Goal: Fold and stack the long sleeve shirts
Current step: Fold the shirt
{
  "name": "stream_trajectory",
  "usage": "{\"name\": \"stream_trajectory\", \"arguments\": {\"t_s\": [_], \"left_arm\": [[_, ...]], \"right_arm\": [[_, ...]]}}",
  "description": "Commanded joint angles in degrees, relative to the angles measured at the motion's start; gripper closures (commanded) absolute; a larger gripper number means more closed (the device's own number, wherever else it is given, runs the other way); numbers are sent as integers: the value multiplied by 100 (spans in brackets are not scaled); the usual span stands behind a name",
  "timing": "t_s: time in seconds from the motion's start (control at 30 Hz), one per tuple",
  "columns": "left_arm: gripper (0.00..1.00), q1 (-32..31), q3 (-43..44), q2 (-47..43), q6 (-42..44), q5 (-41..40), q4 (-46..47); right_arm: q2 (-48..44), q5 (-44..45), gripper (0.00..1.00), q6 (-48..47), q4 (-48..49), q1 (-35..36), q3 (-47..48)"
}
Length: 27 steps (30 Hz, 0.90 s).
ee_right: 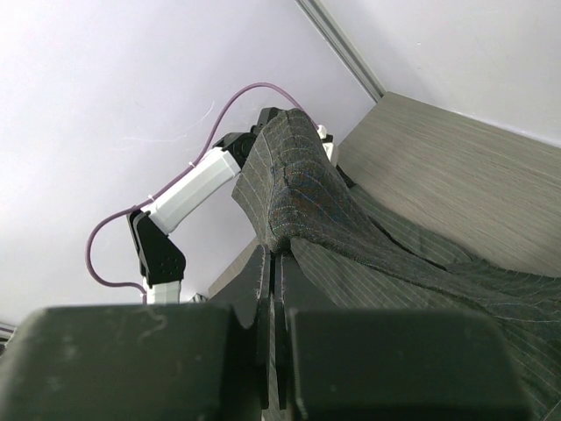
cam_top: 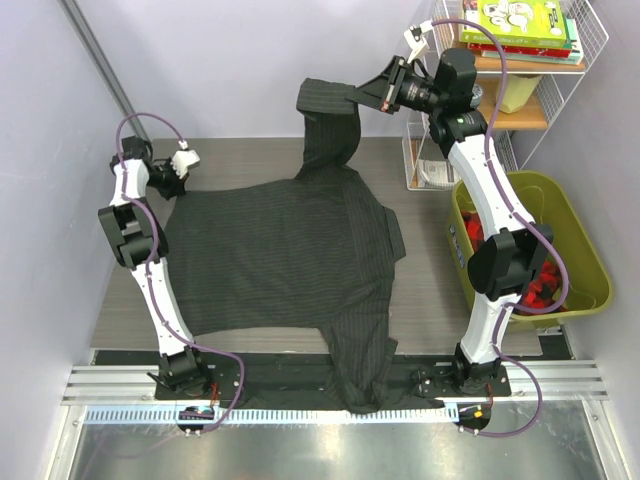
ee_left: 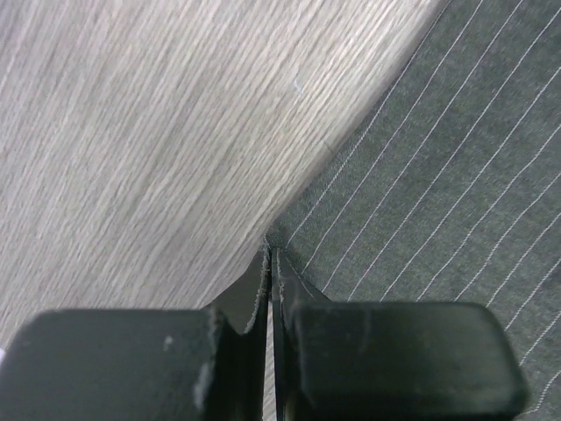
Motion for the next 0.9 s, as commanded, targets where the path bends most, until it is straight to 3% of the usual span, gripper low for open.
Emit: {"name": "stream_trajectory", "arguments": {"t_s": [0.0, 0.43, 0.63, 0.87], "left_arm": [[100, 33, -180, -788, -230, 616, 281], [100, 279, -814, -1958, 393, 968, -272], [100, 438, -1498, -2451, 1517, 828, -922], [100, 552, -2694, -3119, 2177, 775, -738]], "right_arm": [[-286, -88, 99, 44, 227, 28, 230], [-1164, -141, 99, -88, -133, 28, -419], [-1911, -194, 99, 35, -133, 36, -1307], [-2895, -203, 99, 273, -151, 203, -2570]]}}
